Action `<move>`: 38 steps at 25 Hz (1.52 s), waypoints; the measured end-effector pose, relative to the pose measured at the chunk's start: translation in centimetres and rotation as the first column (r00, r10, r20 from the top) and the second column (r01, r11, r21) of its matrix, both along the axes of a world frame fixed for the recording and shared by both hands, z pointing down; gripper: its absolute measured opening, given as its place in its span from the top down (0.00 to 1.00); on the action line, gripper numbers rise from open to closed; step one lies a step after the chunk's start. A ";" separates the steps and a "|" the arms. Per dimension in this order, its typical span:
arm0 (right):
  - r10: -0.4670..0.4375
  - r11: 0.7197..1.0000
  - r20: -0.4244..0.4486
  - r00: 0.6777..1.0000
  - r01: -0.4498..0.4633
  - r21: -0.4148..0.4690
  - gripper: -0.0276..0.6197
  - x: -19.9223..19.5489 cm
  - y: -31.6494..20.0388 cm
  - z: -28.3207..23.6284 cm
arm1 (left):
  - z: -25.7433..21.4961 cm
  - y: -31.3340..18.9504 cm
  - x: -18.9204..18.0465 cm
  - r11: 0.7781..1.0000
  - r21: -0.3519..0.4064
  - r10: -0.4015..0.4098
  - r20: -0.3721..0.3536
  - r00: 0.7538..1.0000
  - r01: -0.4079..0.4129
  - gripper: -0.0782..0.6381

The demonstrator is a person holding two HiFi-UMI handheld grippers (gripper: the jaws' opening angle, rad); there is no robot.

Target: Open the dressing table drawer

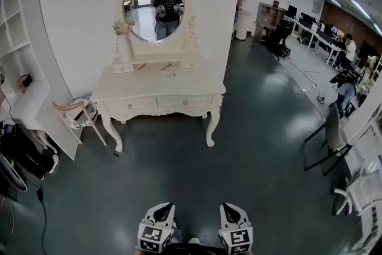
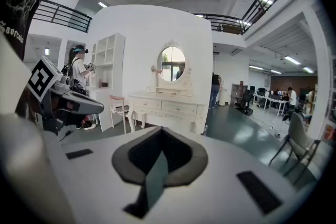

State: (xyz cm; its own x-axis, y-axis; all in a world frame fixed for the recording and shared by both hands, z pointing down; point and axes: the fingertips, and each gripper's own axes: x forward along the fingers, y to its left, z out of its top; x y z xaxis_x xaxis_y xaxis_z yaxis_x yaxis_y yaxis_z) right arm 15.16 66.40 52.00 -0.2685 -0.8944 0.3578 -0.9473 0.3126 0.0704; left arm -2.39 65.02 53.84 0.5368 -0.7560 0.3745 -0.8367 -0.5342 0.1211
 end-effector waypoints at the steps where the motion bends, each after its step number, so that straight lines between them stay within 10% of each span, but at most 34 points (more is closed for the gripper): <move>1: 0.007 1.000 0.002 1.000 -0.007 0.001 0.94 -0.1 -0.4 0.1 | 0.1 -0.4 -0.3 1.000 -0.002 0.002 0.002 1.000 -0.002 0.87; 12: 0.064 0.998 0.061 0.996 -0.065 0.021 0.94 -2.5 -6.8 0.5 | -0.5 -7.9 -4.1 0.999 0.035 0.027 0.014 1.000 -0.027 0.87; 25: 0.045 0.967 0.017 0.999 -0.047 0.251 0.94 -6.0 -17.1 -6.7 | -5.7 -18.0 -7.8 0.979 0.197 0.055 -0.007 0.998 -0.053 0.87; 38: 0.082 0.976 0.023 0.996 -0.085 0.201 0.94 -5.9 -18.6 -4.8 | -3.7 -20.1 -8.4 0.987 0.152 0.057 -0.012 0.998 -0.055 0.87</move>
State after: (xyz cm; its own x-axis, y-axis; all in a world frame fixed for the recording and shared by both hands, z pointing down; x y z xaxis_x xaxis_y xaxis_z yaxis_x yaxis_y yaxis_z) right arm 9.24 47.76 47.16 -0.1938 -0.9672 0.1641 -0.9709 0.2131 0.1096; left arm -10.77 44.89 50.11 0.5850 -0.7718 0.2491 -0.8035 -0.5933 0.0487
